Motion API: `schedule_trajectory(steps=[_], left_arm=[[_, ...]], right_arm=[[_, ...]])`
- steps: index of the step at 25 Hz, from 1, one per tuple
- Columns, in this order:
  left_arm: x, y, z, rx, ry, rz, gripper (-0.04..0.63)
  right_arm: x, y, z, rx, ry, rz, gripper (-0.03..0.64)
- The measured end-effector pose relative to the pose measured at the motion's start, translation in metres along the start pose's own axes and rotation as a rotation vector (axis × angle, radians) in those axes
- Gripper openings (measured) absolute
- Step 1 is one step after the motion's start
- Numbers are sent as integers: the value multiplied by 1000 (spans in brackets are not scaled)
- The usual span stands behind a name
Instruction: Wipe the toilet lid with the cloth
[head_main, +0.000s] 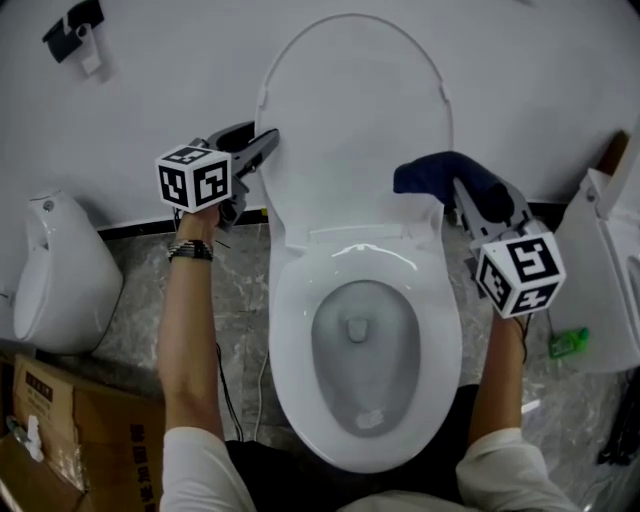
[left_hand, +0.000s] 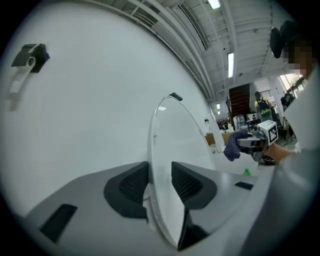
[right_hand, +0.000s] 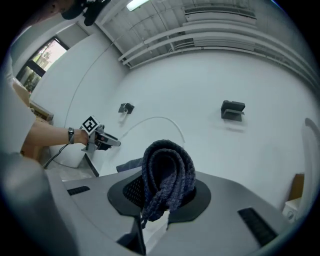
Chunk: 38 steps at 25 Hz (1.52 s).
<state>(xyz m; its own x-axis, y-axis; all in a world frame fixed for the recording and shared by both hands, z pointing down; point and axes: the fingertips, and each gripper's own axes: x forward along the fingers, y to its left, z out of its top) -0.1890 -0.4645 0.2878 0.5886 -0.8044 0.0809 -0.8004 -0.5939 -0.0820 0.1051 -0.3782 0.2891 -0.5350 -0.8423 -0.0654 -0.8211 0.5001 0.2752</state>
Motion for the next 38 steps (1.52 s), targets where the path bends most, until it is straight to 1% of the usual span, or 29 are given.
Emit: schedule_trajectory(steps=[2, 5, 7, 8, 11, 14, 16, 18, 20, 23, 25, 26, 29, 31, 33, 34, 36, 38], left_arm=[[-5, 2, 2, -7, -14, 37, 112], [-16, -3, 6, -3, -40, 49, 81], [-25, -12, 10, 5, -58, 36, 77], [-30, -17, 12, 6, -71, 28, 74], [-52, -35, 17, -10, -130, -2, 67], [-76, -58, 20, -10, -189, -35, 67], [-90, -73, 21, 11, -190, -54, 67], [-102, -87, 19, 40, -167, -71, 69], [-112, -99, 14, 75, -158, -90, 69], [-125, -113, 10, 105, -137, -106, 72], [-134, -122, 7, 109, -128, -125, 77], [-138, -126, 5, 103, -132, -138, 81], [-151, -142, -5, 71, -153, -196, 101], [-161, -155, -14, 83, -141, -266, 112], [-169, -167, -22, 107, -108, -344, 130], [-172, -171, -24, 120, -93, -367, 136], [-174, -174, -27, 130, -81, -377, 137], [-175, -175, -28, 124, -90, -380, 138]], right_arm=[[-6, -7, 8, -5, -1, -22, 89], [-14, -16, 16, -32, -7, -55, 89], [-20, -22, 19, -58, 0, -80, 89], [-23, -24, 21, -45, -4, -81, 89], [-32, -30, 32, 38, -46, -70, 89], [-48, -31, 52, 48, -84, -66, 89], [-63, -30, 72, 76, -131, -46, 89], [-82, -30, 95, 106, -185, -26, 89], [-103, -30, 122, 100, -240, -18, 89], [-132, -42, 144, 90, -299, -51, 89], [-144, -55, 143, 95, -297, -80, 89], [-145, -58, 141, 103, -287, -79, 87], [-140, -57, 131, 132, -239, -40, 89], [-131, -53, 122, 143, -201, -13, 89], [-121, -50, 113, 145, -173, 1, 89], [-116, -49, 110, 151, -167, 6, 89], [-110, -47, 104, 168, -163, 10, 89], [-103, -42, 98, 181, -152, 24, 89]])
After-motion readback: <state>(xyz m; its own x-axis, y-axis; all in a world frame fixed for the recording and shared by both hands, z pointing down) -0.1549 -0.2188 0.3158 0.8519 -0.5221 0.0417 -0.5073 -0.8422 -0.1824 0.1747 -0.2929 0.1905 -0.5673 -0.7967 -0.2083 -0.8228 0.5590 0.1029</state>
